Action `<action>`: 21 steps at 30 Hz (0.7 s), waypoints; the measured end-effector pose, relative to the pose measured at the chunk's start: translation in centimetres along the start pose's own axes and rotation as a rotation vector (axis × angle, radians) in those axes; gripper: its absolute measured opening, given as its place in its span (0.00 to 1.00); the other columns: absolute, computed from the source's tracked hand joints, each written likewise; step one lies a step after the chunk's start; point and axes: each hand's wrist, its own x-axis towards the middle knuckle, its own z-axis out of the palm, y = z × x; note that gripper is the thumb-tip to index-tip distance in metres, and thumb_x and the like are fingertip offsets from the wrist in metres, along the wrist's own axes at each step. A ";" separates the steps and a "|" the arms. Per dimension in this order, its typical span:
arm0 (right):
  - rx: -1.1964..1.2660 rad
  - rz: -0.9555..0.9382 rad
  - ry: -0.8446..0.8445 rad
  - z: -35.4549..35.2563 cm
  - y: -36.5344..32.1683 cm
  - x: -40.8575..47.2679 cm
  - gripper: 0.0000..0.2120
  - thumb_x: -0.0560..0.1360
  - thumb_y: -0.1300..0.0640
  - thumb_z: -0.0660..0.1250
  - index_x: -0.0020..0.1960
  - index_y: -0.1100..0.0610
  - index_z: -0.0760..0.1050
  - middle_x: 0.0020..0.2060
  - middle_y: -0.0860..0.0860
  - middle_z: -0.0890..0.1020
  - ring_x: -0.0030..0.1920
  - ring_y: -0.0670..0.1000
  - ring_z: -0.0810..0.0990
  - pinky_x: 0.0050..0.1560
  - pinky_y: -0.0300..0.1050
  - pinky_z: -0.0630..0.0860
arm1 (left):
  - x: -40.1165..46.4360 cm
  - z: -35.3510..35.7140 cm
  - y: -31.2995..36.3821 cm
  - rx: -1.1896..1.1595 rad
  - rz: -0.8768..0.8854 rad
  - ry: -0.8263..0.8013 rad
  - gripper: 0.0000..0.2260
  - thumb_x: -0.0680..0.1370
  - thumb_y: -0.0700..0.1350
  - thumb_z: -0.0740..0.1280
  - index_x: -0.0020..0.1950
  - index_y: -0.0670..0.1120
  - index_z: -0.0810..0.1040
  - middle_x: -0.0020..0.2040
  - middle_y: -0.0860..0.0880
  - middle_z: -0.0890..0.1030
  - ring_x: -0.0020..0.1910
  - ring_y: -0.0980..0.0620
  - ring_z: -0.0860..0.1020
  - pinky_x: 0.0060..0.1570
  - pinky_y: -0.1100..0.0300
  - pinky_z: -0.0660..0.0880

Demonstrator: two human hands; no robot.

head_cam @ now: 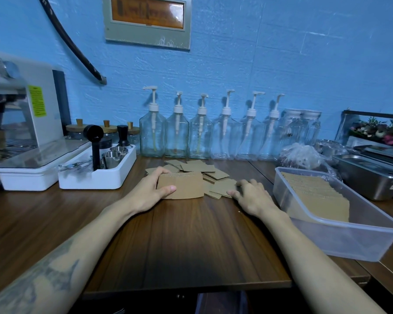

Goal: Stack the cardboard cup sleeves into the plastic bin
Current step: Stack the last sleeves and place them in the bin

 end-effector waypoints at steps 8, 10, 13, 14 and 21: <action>0.008 -0.010 -0.007 -0.1 0.1 0.1 0.29 0.78 0.36 0.62 0.70 0.55 0.71 0.66 0.56 0.68 0.67 0.61 0.66 0.64 0.57 0.66 | 0.0 0.1 0.1 -0.038 0.014 -0.003 0.14 0.78 0.51 0.70 0.61 0.55 0.71 0.52 0.55 0.78 0.53 0.53 0.79 0.57 0.55 0.74; 0.040 -0.005 0.017 -0.2 0.1 0.0 0.30 0.76 0.36 0.65 0.69 0.55 0.70 0.65 0.55 0.68 0.67 0.60 0.67 0.64 0.56 0.67 | 0.0 0.1 0.1 -0.044 0.020 0.005 0.14 0.78 0.51 0.70 0.61 0.55 0.71 0.51 0.61 0.77 0.52 0.59 0.78 0.51 0.62 0.72; 0.155 -0.022 0.106 -0.5 -0.1 0.0 0.25 0.72 0.39 0.72 0.61 0.50 0.71 0.60 0.52 0.71 0.63 0.56 0.69 0.62 0.54 0.67 | 0.0 0.1 0.0 -0.034 0.026 0.012 0.14 0.78 0.51 0.70 0.61 0.56 0.70 0.51 0.59 0.77 0.51 0.60 0.78 0.50 0.62 0.72; 0.202 -0.030 0.147 -0.6 -0.2 0.0 0.21 0.71 0.41 0.74 0.57 0.48 0.71 0.58 0.50 0.73 0.61 0.54 0.70 0.60 0.53 0.68 | 0.0 0.0 0.0 -0.029 0.022 0.013 0.14 0.78 0.52 0.70 0.61 0.56 0.70 0.52 0.56 0.78 0.52 0.56 0.78 0.53 0.59 0.74; 0.552 -0.047 0.266 -0.6 -0.7 0.1 0.09 0.78 0.63 0.66 0.53 0.49 0.76 0.49 0.49 0.82 0.52 0.52 0.79 0.53 0.47 0.75 | 0.0 0.0 0.0 -0.003 0.005 0.006 0.16 0.78 0.52 0.69 0.63 0.55 0.69 0.55 0.52 0.78 0.55 0.51 0.77 0.58 0.53 0.73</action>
